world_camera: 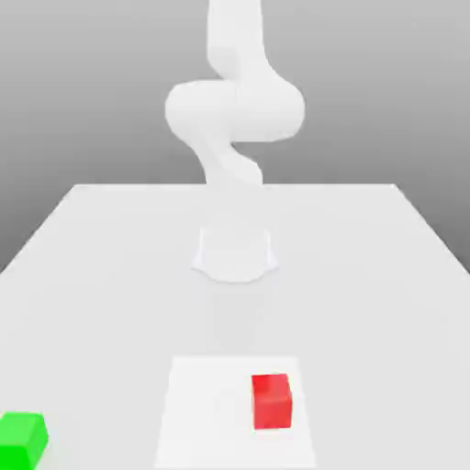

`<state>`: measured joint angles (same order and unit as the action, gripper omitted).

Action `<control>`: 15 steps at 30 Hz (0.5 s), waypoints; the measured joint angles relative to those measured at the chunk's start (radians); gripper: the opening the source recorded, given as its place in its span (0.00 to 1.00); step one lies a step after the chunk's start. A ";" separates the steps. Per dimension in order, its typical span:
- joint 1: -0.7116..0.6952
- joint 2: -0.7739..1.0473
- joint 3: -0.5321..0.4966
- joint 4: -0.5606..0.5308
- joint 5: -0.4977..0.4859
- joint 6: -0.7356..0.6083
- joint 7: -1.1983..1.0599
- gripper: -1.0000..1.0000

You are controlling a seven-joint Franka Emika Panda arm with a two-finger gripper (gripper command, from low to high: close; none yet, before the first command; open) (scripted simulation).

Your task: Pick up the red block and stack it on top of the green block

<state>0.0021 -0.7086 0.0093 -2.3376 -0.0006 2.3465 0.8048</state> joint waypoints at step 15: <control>0.018 0.550 0.053 -0.226 -0.011 0.280 0.034 0.50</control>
<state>0.0202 -0.1586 0.0621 -2.5639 -0.0116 2.6264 0.8392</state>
